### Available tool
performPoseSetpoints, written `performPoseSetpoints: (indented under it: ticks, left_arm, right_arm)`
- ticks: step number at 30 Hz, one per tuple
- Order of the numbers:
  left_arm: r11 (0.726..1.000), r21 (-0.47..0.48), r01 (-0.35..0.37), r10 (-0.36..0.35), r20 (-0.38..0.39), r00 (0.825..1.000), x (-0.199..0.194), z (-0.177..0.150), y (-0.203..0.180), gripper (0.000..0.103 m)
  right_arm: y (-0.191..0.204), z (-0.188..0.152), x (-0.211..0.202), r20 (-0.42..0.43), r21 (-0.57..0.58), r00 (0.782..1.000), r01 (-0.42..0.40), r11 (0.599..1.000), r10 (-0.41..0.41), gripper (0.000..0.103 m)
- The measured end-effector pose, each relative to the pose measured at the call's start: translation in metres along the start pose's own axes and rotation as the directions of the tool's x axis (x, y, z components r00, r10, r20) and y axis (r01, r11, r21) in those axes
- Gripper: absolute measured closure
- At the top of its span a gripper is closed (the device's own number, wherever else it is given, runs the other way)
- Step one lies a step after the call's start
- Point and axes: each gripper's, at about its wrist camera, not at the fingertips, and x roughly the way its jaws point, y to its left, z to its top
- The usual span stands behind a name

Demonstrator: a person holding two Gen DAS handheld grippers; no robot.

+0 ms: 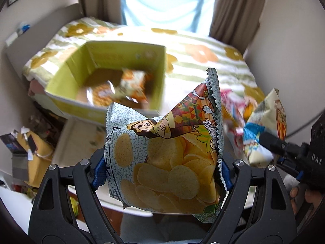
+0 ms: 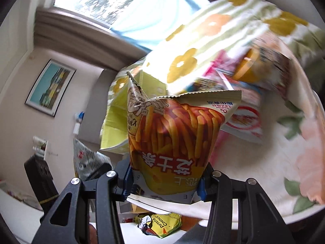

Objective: Organize snacks
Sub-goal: 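Carry both bags over the box and release them inside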

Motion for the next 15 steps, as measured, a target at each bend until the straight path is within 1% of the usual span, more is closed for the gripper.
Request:
performPoseSetpoints:
  ticks: [3,7,11,15]
  left_arm:
    - [1.000,-0.016,-0.005,0.005,0.025,1.000,0.002,0.025,0.023,0.021]
    - [1.000,-0.025,-0.010,0.011,0.018,1.000,0.016,0.062,0.060,0.021]
    - [0.999,-0.015,-0.031,0.031,0.002,1.000,0.044,0.102,0.098,0.021]
    - [0.999,-0.006,-0.043,0.042,-0.038,0.998,0.080,0.133,0.133,0.021]
  right_arm:
    - [0.024,0.012,0.018,-0.008,-0.046,1.000,-0.015,0.999,0.015,0.058]
    - [0.057,0.029,0.047,-0.012,-0.092,1.000,-0.028,0.995,0.027,0.058]
    - [0.088,0.046,0.082,-0.020,-0.142,1.000,-0.018,0.990,0.016,0.058]
    - [0.114,0.058,0.126,-0.039,-0.163,0.999,-0.006,0.987,-0.001,0.058]
